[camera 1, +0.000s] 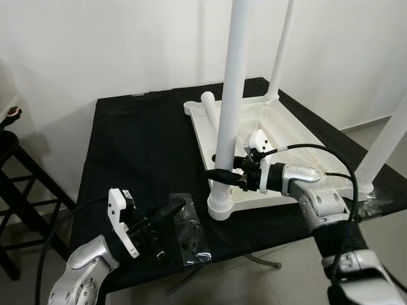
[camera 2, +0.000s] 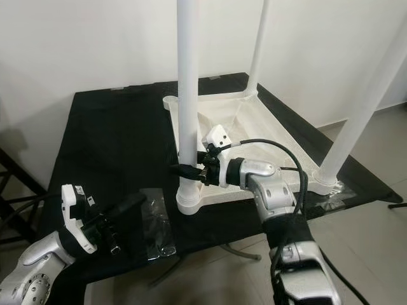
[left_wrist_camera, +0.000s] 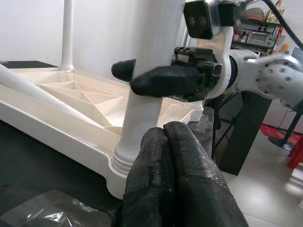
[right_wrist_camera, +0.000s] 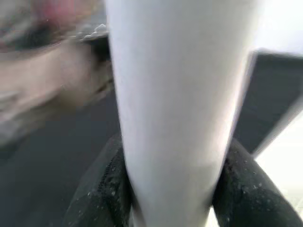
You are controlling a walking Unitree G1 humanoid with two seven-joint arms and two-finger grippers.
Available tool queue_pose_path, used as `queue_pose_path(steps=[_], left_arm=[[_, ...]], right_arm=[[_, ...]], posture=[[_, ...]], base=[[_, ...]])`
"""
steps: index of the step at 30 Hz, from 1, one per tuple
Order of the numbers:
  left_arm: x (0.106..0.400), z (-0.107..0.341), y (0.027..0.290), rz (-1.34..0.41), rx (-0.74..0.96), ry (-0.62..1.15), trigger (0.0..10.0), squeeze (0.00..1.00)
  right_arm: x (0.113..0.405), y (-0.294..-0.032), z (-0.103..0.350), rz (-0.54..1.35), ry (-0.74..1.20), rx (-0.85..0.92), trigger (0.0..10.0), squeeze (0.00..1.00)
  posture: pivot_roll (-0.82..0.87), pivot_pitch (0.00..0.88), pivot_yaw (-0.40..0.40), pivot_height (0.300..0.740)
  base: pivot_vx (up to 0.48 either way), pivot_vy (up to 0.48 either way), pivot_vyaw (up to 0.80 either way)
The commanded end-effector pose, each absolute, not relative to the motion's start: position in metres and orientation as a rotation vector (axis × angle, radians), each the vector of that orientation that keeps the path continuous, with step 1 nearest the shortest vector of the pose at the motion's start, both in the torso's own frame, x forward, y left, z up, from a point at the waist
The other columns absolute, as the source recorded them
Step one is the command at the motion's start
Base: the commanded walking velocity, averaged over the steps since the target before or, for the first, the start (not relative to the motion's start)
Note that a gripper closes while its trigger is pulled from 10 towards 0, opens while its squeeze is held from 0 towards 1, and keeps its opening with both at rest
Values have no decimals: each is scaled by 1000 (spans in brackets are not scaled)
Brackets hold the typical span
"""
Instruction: Building children table
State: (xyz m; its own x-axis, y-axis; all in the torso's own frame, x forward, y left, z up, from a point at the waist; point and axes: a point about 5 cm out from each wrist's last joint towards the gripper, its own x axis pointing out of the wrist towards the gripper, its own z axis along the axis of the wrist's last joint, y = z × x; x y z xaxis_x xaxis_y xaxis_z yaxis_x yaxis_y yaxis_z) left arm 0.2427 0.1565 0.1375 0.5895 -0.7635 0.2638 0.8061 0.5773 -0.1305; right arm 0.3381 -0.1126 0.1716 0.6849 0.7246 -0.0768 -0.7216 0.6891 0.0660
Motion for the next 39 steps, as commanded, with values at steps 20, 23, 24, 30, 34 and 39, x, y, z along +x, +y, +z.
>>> queue_pose_path(steps=[20, 23, 24, 30, 34, 39], left_arm=[[244, 139, 157, -926, -245, -193, 10000, 0], [245, 139, 156, -929, -245, -191, 10000, 0], [245, 139, 156, -929, -245, -191, 10000, 0], [246, 138, 154, -928, -248, -195, 10000, 0], [246, 138, 153, -931, -248, -194, 10000, 0], [246, 138, 152, -932, -249, -195, 10000, 0]], right_arm=[[308, -84, 146, 506, 296, 54, 10000, 1000], [323, -86, 171, 653, 182, 59, 10000, 1000], [323, -86, 171, 653, 182, 59, 10000, 1000], [343, -108, 179, 875, 132, -21, 10000, 0], [348, -114, 182, 956, 142, -58, 10000, 0], [362, -122, 187, 1014, 153, -23, 10000, 0]], posture=[[17, 8, -13, 740], [17, 1, -8, 740], [17, 1, -8, 740], [23, 0, -9, 740], [24, 0, -9, 740], [27, 0, -10, 740]], base=[[0, 0, 0], [0, 0, 0], [0, 0, 0], [0, 0, 0], [0, 0, 0], [0, 0, 0]])
